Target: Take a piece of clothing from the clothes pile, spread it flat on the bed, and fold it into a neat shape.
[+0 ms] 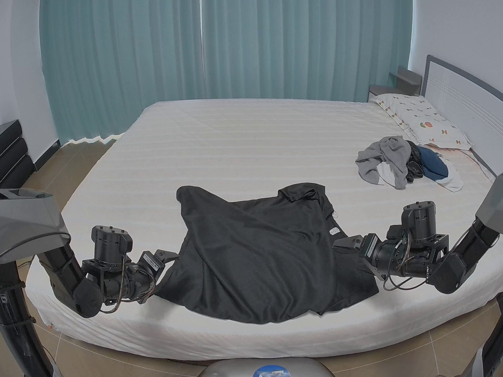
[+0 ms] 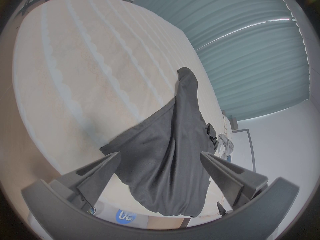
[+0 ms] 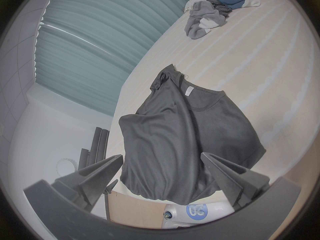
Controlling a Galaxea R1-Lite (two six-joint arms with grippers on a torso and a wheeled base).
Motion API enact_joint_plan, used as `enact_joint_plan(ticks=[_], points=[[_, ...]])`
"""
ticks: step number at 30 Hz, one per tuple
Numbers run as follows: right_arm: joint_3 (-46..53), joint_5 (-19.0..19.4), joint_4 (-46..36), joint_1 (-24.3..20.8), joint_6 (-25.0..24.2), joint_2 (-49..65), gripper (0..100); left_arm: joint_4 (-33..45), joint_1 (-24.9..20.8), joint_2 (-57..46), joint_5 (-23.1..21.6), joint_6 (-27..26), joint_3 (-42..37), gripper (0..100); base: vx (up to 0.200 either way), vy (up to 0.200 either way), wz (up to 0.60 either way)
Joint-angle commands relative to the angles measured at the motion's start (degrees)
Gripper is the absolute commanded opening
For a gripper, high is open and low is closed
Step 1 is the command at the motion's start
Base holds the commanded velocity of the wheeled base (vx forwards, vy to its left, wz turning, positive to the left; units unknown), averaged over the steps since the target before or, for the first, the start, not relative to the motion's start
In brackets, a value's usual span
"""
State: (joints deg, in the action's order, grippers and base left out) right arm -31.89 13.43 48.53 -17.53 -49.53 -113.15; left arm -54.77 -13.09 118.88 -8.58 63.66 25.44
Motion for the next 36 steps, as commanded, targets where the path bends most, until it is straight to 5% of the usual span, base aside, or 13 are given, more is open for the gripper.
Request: enact_joint_plan(ticks=[1, 11, 25, 36], points=[[1.5, -0.1, 0.0, -0.1, 0.2, 0.8, 100, -0.1, 0.0, -2.2, 0.7, -0.2, -1.4, 100, 0.000, 0.000, 0.00], [3.2, -0.3, -0.1, -2.9, 0.3, 2.9, 100, -0.1, 0.7, -4.2, 0.8, -0.1, -4.8, 100, 0.000, 0.000, 0.00], [3.9, -0.5, -0.1, -2.9, 0.4, 2.4, 100, -0.1, 2.0, -0.9, 2.5, -2.6, -4.1, 100, -0.129, 0.000, 0.00], [3.6, -0.3, -0.1, -2.8, 0.3, 2.0, 100, 0.5, 2.1, 8.4, 9.0, -4.2, 4.4, 100, 0.000, 0.000, 0.00]])
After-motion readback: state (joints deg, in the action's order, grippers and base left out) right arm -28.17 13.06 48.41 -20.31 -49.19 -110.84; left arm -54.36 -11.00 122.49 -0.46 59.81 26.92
